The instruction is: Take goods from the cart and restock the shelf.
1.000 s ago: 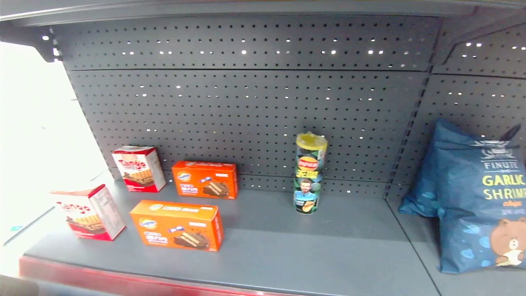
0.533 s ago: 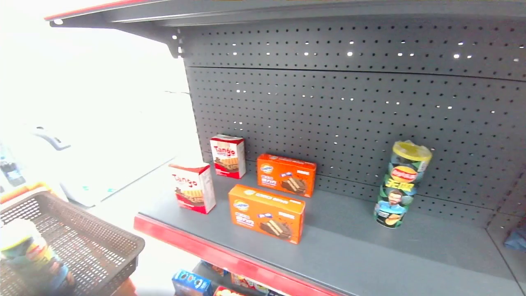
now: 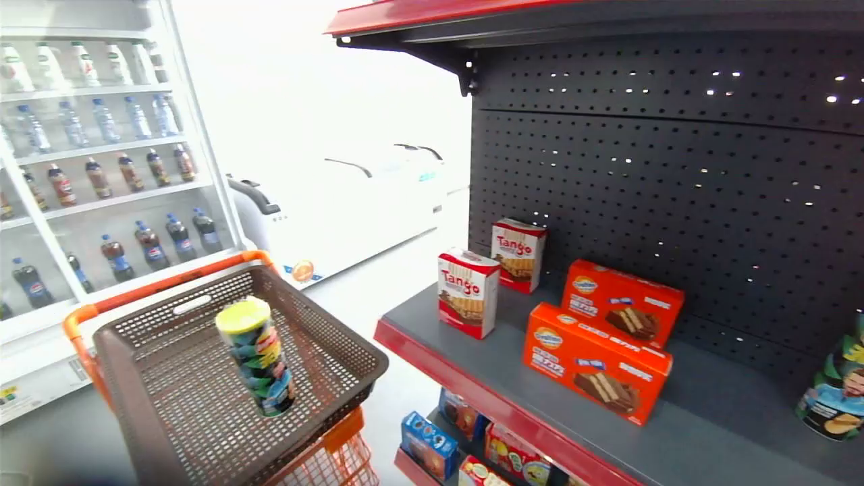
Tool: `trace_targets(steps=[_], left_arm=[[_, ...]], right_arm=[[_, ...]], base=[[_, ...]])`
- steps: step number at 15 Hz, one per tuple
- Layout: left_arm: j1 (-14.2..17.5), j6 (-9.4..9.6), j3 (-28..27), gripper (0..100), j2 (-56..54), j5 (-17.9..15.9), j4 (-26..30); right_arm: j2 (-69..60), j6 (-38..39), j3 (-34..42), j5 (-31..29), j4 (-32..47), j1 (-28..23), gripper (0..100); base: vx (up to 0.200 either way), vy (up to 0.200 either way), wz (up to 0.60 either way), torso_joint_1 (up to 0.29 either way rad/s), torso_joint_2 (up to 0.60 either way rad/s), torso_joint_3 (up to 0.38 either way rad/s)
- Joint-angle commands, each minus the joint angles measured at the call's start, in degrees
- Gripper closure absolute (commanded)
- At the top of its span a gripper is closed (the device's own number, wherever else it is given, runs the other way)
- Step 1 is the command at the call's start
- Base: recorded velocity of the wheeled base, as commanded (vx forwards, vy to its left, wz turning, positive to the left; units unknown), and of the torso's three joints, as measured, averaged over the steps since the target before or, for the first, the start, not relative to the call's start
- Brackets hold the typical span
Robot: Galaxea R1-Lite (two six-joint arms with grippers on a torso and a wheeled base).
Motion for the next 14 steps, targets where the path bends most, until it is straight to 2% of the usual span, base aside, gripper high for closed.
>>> trace_targets(steps=[1,3,5,6,7,8,10,11,13,14], left_arm=[[0.0,0.20,0.0,0,0.0,-0.1,0.0],[0.0,0.29,0.0,0,0.0,-0.3,0.0],[-0.1,1.61,0.0,0,0.0,-2.6,0.0],[-0.1,1.78,-0.1,0,0.0,-2.6,0.0],[-0.4,6.62,-6.5,0,4.4,-4.8,0.2],[-0.2,8.29,-13.3,0,14.5,-5.2,1.7],[0.0,8.11,-23.1,0,26.3,-4.9,3.2],[0.0,8.02,-27.5,0,35.7,-4.7,3.0],[-0.4,8.55,-34.1,0,51.2,-1.8,-0.3],[1.0,8.46,-34.9,0,56.9,-3.0,-2.8]], right_arm=[[0.0,0.0,0.0,0.0,0.0,0.0,0],[0.0,0.5,0.0,0.0,0.0,-0.1,0],[0.0,0.5,0.0,0.0,0.0,-0.1,0],[0.0,0.5,0.0,0.0,0.0,-0.1,0],[0.0,0.5,0.0,0.0,0.0,-0.1,0],[0.0,0.5,0.0,0.0,0.1,-0.1,0],[0.0,0.5,0.0,0.0,0.0,-0.1,0],[0.0,0.5,0.0,0.0,0.0,-0.1,0],[0.0,0.5,0.0,0.0,0.0,-0.1,0],[0.0,0.5,0.0,0.0,0.0,0.0,0]], base=[[0.000,0.000,0.60,-0.002,0.00,0.002],[0.000,0.000,0.30,-0.001,0.01,-0.001],[0.000,0.000,0.00,0.000,0.00,0.000],[0.000,0.000,0.00,0.000,0.00,0.000],[0.000,0.000,0.00,0.000,0.00,0.000],[0.000,0.000,0.00,0.000,0.00,0.000],[0.000,0.000,0.00,0.000,0.00,0.000],[0.000,0.000,0.00,0.000,0.00,0.000],[0.000,0.000,0.00,0.000,0.00,0.000],[0.000,0.000,0.00,0.000,0.00,0.000]])
